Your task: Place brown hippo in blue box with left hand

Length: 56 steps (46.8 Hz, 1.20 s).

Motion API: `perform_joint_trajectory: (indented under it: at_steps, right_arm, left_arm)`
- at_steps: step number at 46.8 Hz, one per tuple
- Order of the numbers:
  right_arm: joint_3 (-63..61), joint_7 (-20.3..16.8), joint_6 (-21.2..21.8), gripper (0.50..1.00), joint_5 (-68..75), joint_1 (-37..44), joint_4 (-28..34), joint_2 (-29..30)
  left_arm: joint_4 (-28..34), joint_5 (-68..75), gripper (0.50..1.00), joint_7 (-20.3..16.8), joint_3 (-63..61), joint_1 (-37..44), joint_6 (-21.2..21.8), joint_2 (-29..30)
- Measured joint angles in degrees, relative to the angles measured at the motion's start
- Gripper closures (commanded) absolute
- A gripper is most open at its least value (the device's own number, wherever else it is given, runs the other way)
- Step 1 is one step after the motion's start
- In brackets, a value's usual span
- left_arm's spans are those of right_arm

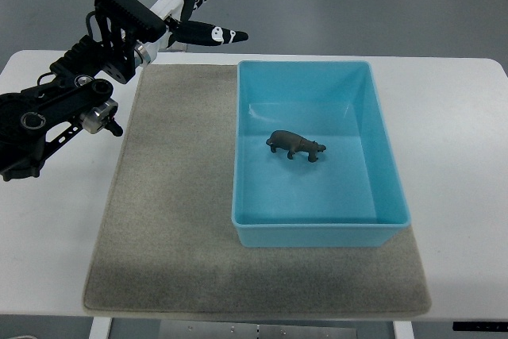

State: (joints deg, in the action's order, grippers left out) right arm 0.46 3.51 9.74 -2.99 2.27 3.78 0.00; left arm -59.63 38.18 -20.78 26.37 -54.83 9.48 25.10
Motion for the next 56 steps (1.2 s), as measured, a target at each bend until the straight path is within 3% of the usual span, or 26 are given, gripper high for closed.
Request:
perform_joint_trajectory:
  at_steps: [18,35,47,56]
  right_arm:
    - [0.0,0.0,0.0,0.564,0.0,0.0,0.0,0.0]
    - [0.0,0.0,0.0,0.564,0.0,0.0,0.0,0.0]
    - [0.0,0.0,0.0,0.564,0.0,0.0,0.0,0.0]
    - [0.0,0.0,0.0,0.564,0.0,0.0,0.0,0.0]
  left_arm:
    - [0.6,-5.2,0.501,0.0,12.9,8.7,-0.4,0.0]
    - [2.8,-14.2,0.501,0.1,13.5,11.3,-0.6,2.0]
    - [3.1,-29.8,0.501,0.3,13.0,11.6,-0.5,3.4]
    - [3.1,-31.4,0.501,0.5,12.9,14.5,0.1,3.6]
